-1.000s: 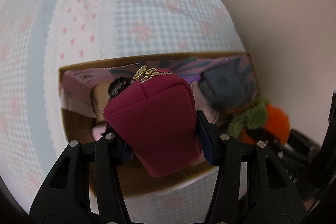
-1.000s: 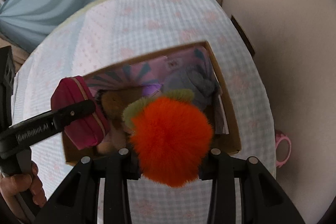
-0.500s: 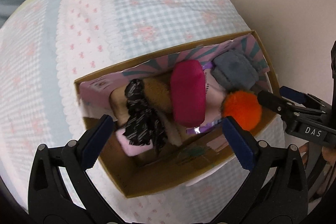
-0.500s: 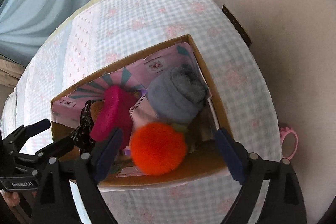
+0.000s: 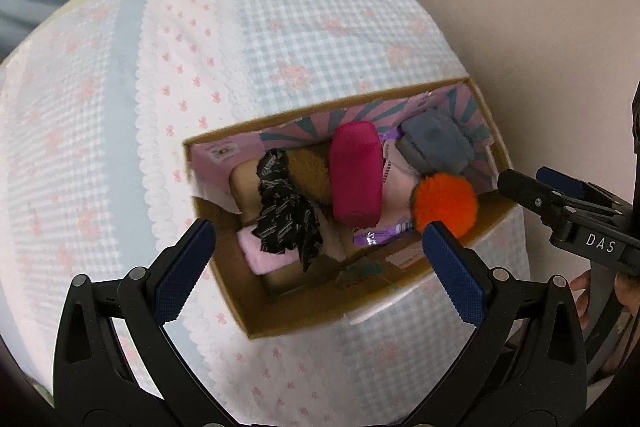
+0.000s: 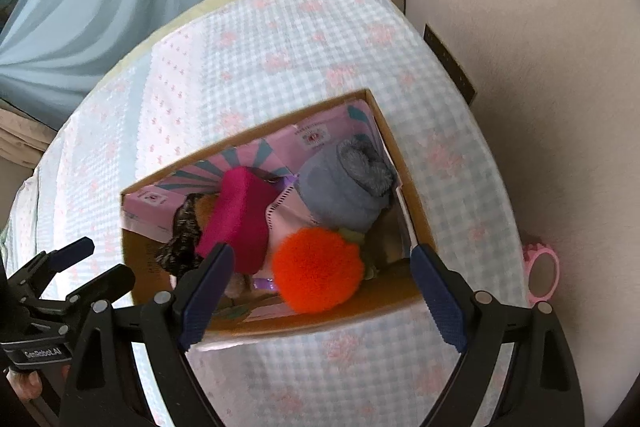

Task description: Organize soft objects

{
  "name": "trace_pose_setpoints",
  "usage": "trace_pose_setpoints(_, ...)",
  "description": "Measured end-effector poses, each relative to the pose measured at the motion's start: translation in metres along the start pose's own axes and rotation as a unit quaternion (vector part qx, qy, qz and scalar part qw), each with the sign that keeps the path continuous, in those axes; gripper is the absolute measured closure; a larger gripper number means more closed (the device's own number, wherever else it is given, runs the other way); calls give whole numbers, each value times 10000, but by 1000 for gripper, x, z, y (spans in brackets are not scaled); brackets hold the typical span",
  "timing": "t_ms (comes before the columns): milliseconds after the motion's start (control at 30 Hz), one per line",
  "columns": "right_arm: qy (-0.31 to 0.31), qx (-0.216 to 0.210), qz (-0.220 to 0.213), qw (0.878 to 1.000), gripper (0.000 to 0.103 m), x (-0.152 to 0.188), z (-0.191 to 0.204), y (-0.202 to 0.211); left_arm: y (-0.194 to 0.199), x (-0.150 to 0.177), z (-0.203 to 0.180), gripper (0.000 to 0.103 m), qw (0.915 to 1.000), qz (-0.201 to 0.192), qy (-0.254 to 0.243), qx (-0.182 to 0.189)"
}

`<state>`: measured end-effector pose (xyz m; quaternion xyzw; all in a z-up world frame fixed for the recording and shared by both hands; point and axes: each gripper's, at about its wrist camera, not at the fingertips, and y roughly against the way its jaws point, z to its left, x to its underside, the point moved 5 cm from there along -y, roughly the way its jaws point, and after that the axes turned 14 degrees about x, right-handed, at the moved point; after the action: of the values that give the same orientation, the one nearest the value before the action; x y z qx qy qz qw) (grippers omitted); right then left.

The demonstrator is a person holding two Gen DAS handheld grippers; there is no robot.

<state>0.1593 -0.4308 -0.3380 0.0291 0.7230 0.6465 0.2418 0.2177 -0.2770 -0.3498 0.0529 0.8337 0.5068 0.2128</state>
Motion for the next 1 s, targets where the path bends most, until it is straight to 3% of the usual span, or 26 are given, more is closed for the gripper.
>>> trace_pose_setpoints(200, 120, 51, -433, 9990, 15, 5, 13, 57, 61, 5, -6, 0, 9992, -377, -93, -38)
trace_pose_setpoints(467, 233, 62, -1195, 9925, 15, 23, 55, 163, 184, 31, 0, 0, 9921, -1200, -223, -302)
trace_pose_setpoints(767, 732, -115, -2009, 9768, 15, 52, 122, 267, 326, 71, 20, 0, 9702, -2337, -117, -631)
trace_pose_setpoints(1000, 819, -238, -2447, 9658, 15, 70, 146, 314, 379, 99, 30, 0, 9535, -2868, -60, -927)
